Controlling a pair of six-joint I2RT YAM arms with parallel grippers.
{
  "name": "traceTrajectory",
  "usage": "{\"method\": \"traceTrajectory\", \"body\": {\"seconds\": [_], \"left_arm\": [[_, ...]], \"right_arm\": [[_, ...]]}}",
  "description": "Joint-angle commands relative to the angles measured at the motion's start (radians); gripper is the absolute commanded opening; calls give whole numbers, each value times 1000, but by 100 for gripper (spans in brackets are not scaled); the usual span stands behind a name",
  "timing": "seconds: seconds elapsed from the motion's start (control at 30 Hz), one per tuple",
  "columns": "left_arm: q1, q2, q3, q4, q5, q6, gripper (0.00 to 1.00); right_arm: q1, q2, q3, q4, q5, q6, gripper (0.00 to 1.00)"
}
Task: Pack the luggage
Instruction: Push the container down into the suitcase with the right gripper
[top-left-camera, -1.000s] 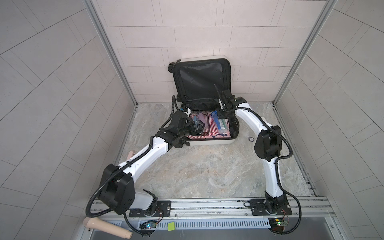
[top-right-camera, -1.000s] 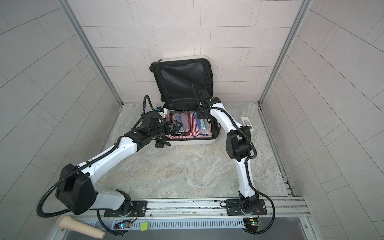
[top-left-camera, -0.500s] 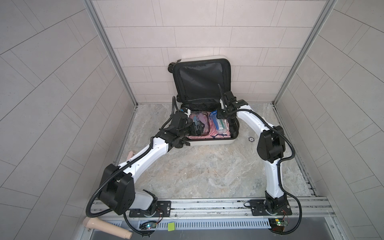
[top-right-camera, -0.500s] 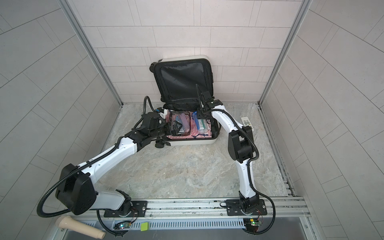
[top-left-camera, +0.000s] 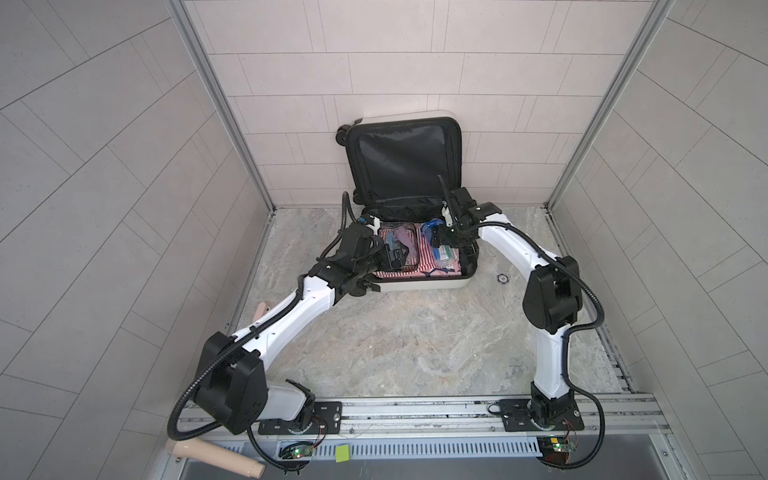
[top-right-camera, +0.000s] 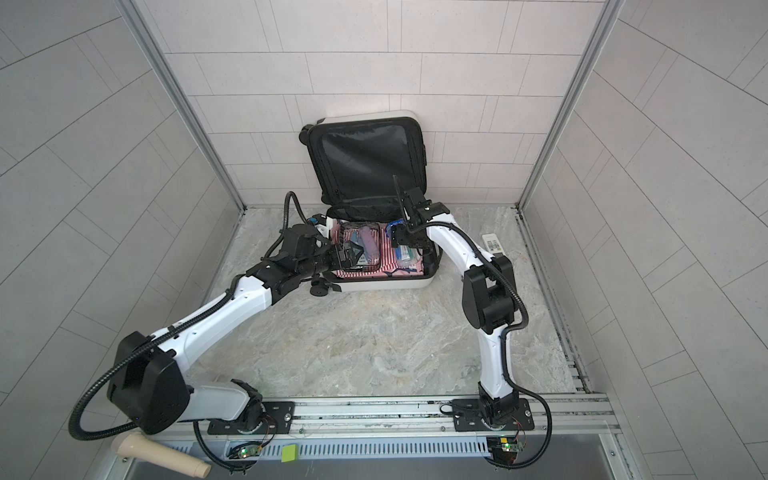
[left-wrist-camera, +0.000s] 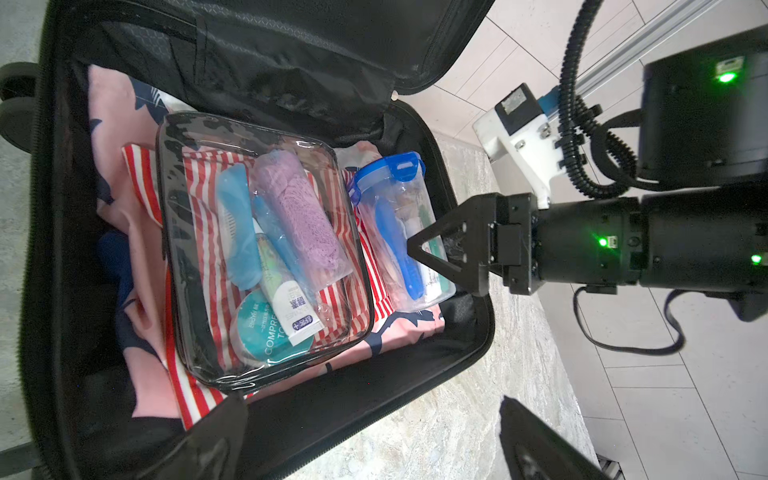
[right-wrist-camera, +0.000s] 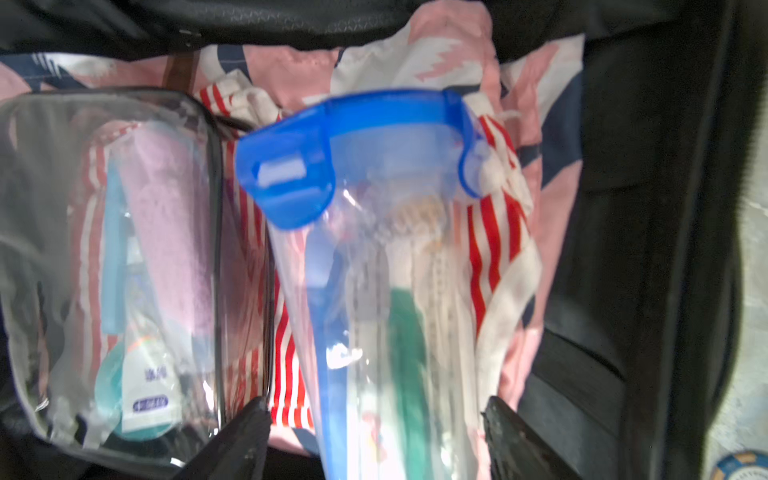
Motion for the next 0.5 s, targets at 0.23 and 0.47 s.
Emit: {"method": "traceTrajectory", "body": {"seconds": [0.23, 0.47], "left_arm": [[7, -36, -18, -3, -10, -10, 100], [6, -40, -18, -11, -16, -7, 100]], "right_arm": [[-5, 1, -111, 62, -89, 13, 86], [8, 17, -95, 122, -192, 65, 82]]}}
